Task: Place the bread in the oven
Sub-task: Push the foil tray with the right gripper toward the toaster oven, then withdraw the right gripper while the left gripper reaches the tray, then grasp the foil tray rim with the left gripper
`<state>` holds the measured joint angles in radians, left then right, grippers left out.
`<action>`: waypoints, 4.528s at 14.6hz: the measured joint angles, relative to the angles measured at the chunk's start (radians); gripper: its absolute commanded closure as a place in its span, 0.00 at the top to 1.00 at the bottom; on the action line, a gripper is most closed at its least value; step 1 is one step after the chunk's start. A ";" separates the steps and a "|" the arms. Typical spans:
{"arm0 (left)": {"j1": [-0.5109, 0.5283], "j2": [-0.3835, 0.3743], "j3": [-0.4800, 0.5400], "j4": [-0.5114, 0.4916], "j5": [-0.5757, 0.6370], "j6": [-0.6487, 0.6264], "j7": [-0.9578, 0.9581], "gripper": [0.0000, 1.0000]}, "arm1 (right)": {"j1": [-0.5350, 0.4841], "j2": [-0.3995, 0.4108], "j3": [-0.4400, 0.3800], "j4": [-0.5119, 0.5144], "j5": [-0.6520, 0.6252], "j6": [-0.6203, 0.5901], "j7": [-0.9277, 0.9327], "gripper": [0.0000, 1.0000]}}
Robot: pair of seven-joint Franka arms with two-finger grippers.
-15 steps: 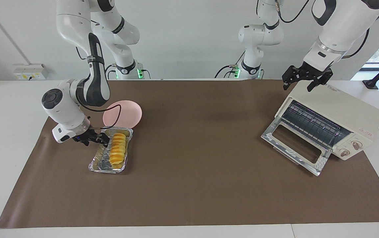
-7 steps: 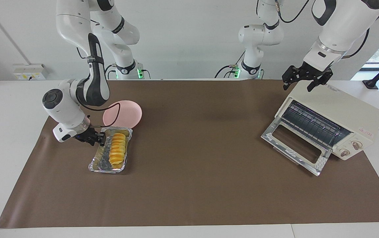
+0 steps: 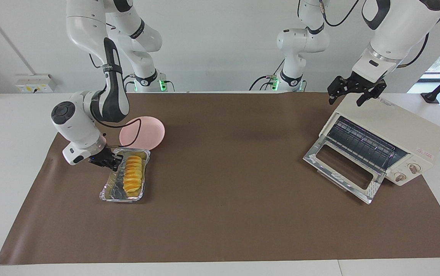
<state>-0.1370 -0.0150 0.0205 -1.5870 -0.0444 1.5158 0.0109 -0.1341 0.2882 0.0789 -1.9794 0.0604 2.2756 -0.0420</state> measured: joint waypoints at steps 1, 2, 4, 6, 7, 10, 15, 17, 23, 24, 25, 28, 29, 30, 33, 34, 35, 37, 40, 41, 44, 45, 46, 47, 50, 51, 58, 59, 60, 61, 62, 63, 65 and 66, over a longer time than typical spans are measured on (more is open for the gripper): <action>0.000 0.000 0.000 0.000 0.000 0.000 0.000 1.00 | 0.021 0.000 0.001 0.016 0.001 0.000 0.000 0.00; 0.000 0.000 0.000 0.000 0.000 0.000 0.000 1.00 | 0.045 -0.001 0.002 0.040 0.001 -0.001 0.000 0.00; 0.000 0.000 0.000 0.000 0.000 0.000 0.000 1.00 | 0.101 0.000 0.004 0.103 0.002 -0.029 0.000 0.00; 0.000 0.000 0.000 0.000 0.000 0.000 0.000 1.00 | 0.175 0.010 0.005 0.177 0.008 -0.059 0.028 0.00; 0.000 0.000 0.000 0.000 0.000 0.000 0.000 1.00 | 0.216 0.021 0.006 0.209 0.010 -0.070 0.078 0.00; 0.000 0.000 0.000 0.000 0.000 0.000 0.000 1.00 | 0.347 0.084 0.008 0.303 0.011 -0.114 0.260 0.00; 0.000 0.000 0.000 0.000 0.000 0.000 0.000 1.00 | 0.506 0.207 0.007 0.358 0.067 -0.052 0.461 0.00; 0.000 0.000 0.000 0.000 0.000 0.000 0.000 1.00 | 0.519 0.233 0.006 0.359 0.075 -0.010 0.478 0.00; 0.000 0.000 0.000 0.000 0.000 0.000 0.000 1.00 | 0.551 0.246 0.005 0.359 0.078 -0.002 0.544 0.23; 0.000 0.000 0.000 0.000 0.000 0.000 0.000 1.00 | 0.556 0.250 0.005 0.359 0.078 0.003 0.549 0.35; 0.000 0.000 0.000 0.000 0.000 0.000 0.000 1.00 | 0.557 0.253 0.005 0.359 0.078 0.004 0.551 0.57; 0.000 0.000 0.000 0.000 0.000 0.000 0.000 1.00 | 0.555 0.255 0.000 0.365 0.078 -0.007 0.551 0.92; 0.000 0.000 0.000 0.000 0.000 0.000 0.000 1.00 | 0.554 0.254 -0.004 0.380 0.078 -0.038 0.551 0.95; 0.000 0.000 0.000 0.000 0.000 0.000 0.000 1.00 | 0.551 0.254 -0.009 0.415 0.077 -0.088 0.551 0.98; 0.000 0.000 0.000 0.000 0.000 0.000 0.000 1.00 | 0.498 0.228 -0.017 0.560 0.076 -0.250 0.551 1.00; 0.000 0.000 0.000 0.000 0.000 0.000 0.000 1.00 | 0.470 0.202 -0.018 0.582 0.075 -0.283 0.551 1.00; 0.000 0.000 0.000 0.000 0.000 0.000 0.000 1.00 | 0.441 0.169 -0.018 0.588 0.073 -0.314 0.545 1.00; 0.000 0.000 0.000 0.000 0.000 0.000 0.000 1.00 | 0.380 0.095 -0.020 0.585 0.064 -0.399 0.478 1.00; 0.000 0.000 0.000 0.000 0.000 -0.003 0.000 1.00 | 0.278 -0.006 -0.021 0.574 0.031 -0.548 0.272 1.00; 0.000 0.000 0.001 0.000 0.000 -0.005 0.000 1.00 | 0.251 -0.035 -0.022 0.560 0.027 -0.582 0.235 1.00; 0.000 0.000 0.001 0.000 0.000 -0.012 0.000 1.00 | 0.194 -0.130 -0.022 0.470 0.004 -0.632 0.165 1.00; 0.000 0.000 0.001 0.000 0.000 -0.016 0.000 1.00 | 0.184 -0.169 -0.022 0.420 -0.009 -0.633 0.155 1.00; 0.000 0.000 0.001 0.000 0.000 -0.020 0.000 1.00 | 0.177 -0.209 -0.022 0.371 -0.016 -0.633 0.146 1.00; 0.000 -0.001 0.000 0.000 0.000 -0.021 0.000 1.00 | 0.169 -0.237 -0.022 0.337 -0.019 -0.633 0.136 1.00; 0.000 -0.002 0.000 0.000 0.000 -0.020 -0.015 1.00 | 0.131 -0.265 -0.022 0.301 -0.058 -0.625 0.120 1.00; -0.001 -0.002 0.000 0.000 0.000 -0.020 -0.017 1.00 | 0.122 -0.264 -0.022 0.298 -0.078 -0.623 0.115 1.00; -0.112 0.127 -0.011 0.118 -0.004 -0.028 -0.128 1.00 | 0.114 -0.264 -0.022 0.287 -0.089 -0.623 0.114 1.00; -0.151 0.191 -0.012 0.174 -0.005 -0.030 -0.183 1.00 | 0.109 -0.264 -0.022 0.287 -0.089 -0.623 0.114 1.00; -0.189 0.264 -0.012 0.245 -0.008 -0.034 -0.246 1.00 | 0.104 -0.264 -0.022 0.287 -0.089 -0.623 0.114 1.00; -0.222 0.328 -0.011 0.309 -0.014 -0.035 -0.312 1.00 | 0.100 -0.264 -0.022 0.287 -0.089 -0.623 0.114 1.00; -0.256 0.386 -0.011 0.366 -0.020 -0.031 -0.370 1.00 | 0.099 -0.264 -0.022 0.287 -0.089 -0.623 0.114 1.00; -0.287 0.431 -0.011 0.408 -0.024 -0.024 -0.416 1.00 | 0.099 -0.264 -0.022 0.287 -0.089 -0.623 0.114 1.00; -0.342 0.486 -0.011 0.449 -0.030 0.008 -0.506 1.00 | 0.099 -0.265 -0.022 0.287 -0.089 -0.624 0.114 1.00; -0.367 0.506 -0.011 0.455 -0.032 0.039 -0.550 1.00 | 0.099 -0.267 -0.022 0.288 -0.089 -0.625 0.114 1.00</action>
<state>-0.5043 0.4906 0.0093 -1.1325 -0.0766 1.5552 -0.5389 -0.0352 0.0207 0.0569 -1.6918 -0.0287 1.6511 0.0719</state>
